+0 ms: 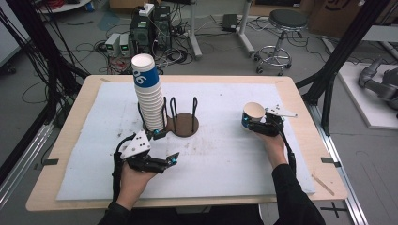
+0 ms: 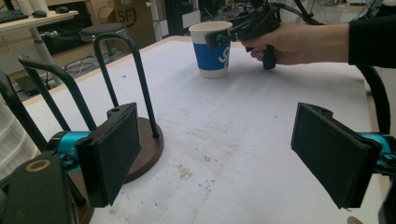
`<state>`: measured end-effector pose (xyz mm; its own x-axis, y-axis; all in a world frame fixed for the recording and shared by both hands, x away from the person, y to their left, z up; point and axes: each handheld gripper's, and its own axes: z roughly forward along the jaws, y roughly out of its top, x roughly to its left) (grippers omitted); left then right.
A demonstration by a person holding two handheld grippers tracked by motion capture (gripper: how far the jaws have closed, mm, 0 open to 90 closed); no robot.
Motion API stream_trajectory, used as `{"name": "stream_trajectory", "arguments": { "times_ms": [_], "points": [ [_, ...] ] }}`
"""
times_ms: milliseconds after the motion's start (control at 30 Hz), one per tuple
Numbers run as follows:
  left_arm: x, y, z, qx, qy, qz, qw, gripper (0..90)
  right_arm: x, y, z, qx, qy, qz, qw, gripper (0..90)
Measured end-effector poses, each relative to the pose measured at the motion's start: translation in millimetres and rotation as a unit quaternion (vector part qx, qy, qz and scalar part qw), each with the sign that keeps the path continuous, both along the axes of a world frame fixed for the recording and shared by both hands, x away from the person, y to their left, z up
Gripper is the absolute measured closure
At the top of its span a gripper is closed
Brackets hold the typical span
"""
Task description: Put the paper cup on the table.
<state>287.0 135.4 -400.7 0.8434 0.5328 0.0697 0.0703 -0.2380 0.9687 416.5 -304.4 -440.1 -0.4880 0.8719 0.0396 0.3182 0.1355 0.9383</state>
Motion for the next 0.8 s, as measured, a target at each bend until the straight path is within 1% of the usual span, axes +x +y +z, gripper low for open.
{"name": "stream_trajectory", "arguments": {
  "times_ms": [67, 100, 167, 267, 400, 500, 533, 567, 633, 733, 800],
  "points": [
    [0.1, -0.4, 0.1, 0.001, -0.001, -0.001, 1.0, 15.8, -0.3, 0.7, -0.7, -0.003, 0.008, -0.005, 0.9999, 15.1],
    [0.1, -0.7, 0.1, 0.001, -0.001, -0.001, 1.0, 15.9, 0.1, 0.9, -1.0, -0.009, 0.006, -0.007, 0.9999, 15.1],
    [0.0, -1.1, 0.1, 0.001, -0.001, -0.001, 1.0, 15.9, -0.3, 2.6, -1.5, -0.015, 0.009, -0.012, 0.9998, 14.6],
    [0.1, -1.7, 0.1, 0.003, -0.001, -0.003, 1.0, 15.9, -1.9, 4.3, -1.4, -0.034, 0.013, -0.016, 0.9992, 14.5],
    [0.4, -2.4, 0.1, 0.003, -0.001, -0.003, 1.0, 15.8, -4.9, 4.0, -0.8, -0.038, 0.023, -0.022, 0.9988, 13.8],
    [0.7, -2.3, 0.4, 0.004, -0.001, -0.005, 1.0, 15.8, -8.2, 3.1, 1.1, -0.046, 0.032, -0.025, 0.9981, 13.8],
    [0.8, -2.4, 0.5, 0.004, -0.001, -0.005, 1.0, 15.8, -10.0, 2.5, 2.4, -0.045, 0.034, -0.026, 0.9981, 13.8],
    [0.8, -2.4, 0.5, 0.004, -0.001, -0.005, 1.0, 15.8, -10.9, 1.7, 3.3, -0.049, 0.033, -0.028, 0.9978, 13.7],
    [0.9, -2.3, 0.3, 0.003, 0.0, -0.005, 1.0, 15.8, -14.6, -0.2, 6.6, -0.049, 0.041, -0.028, 0.9976, 13.7],
    [1.0, -2.1, 0.4, 0.004, 0.0, -0.004, 1.0, 15.8, -21.6, -3.7, 10.5, -0.052, 0.041, -0.03, 0.9974, 13.8],
    [1.0, -2.1, 0.6, 0.003, 0.0, -0.004, 1.0, 15.9, -28.8, -7.3, 12.5, -0.049, 0.045, -0.03, 0.9974, 13.7]
  ]
}}
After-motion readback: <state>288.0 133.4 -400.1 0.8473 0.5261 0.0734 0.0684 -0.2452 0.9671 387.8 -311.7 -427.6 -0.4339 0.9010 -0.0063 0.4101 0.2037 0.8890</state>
